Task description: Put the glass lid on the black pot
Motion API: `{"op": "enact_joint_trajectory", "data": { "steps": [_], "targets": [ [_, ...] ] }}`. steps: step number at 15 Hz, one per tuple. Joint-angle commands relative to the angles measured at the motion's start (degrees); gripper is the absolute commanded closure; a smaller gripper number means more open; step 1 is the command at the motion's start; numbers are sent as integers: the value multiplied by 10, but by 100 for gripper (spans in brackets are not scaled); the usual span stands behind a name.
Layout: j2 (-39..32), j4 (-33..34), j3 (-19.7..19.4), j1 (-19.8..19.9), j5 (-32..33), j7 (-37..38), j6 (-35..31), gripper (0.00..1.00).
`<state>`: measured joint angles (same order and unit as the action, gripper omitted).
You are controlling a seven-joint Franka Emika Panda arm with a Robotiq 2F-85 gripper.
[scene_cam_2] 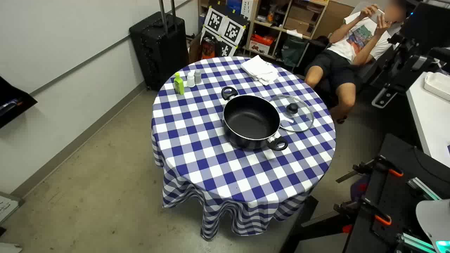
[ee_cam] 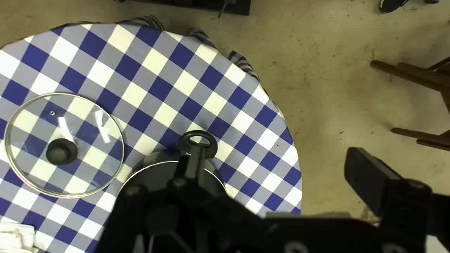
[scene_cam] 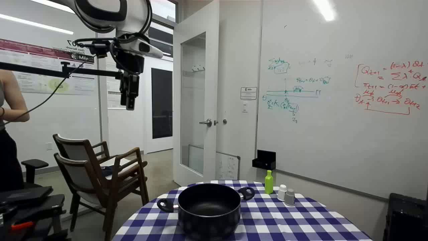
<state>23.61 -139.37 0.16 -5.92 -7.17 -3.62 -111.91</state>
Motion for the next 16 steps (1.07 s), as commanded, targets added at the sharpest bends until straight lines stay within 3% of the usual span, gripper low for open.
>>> {"op": "enact_joint_trajectory", "data": {
  "steps": [1,9,16],
  "targets": [
    [0,1,6,7,-2,-2,1,0],
    [-23,13,1,14,0,-5,-15,0],
    [-110,62,-50,74,-1,-5,-68,0]
  ]
}}
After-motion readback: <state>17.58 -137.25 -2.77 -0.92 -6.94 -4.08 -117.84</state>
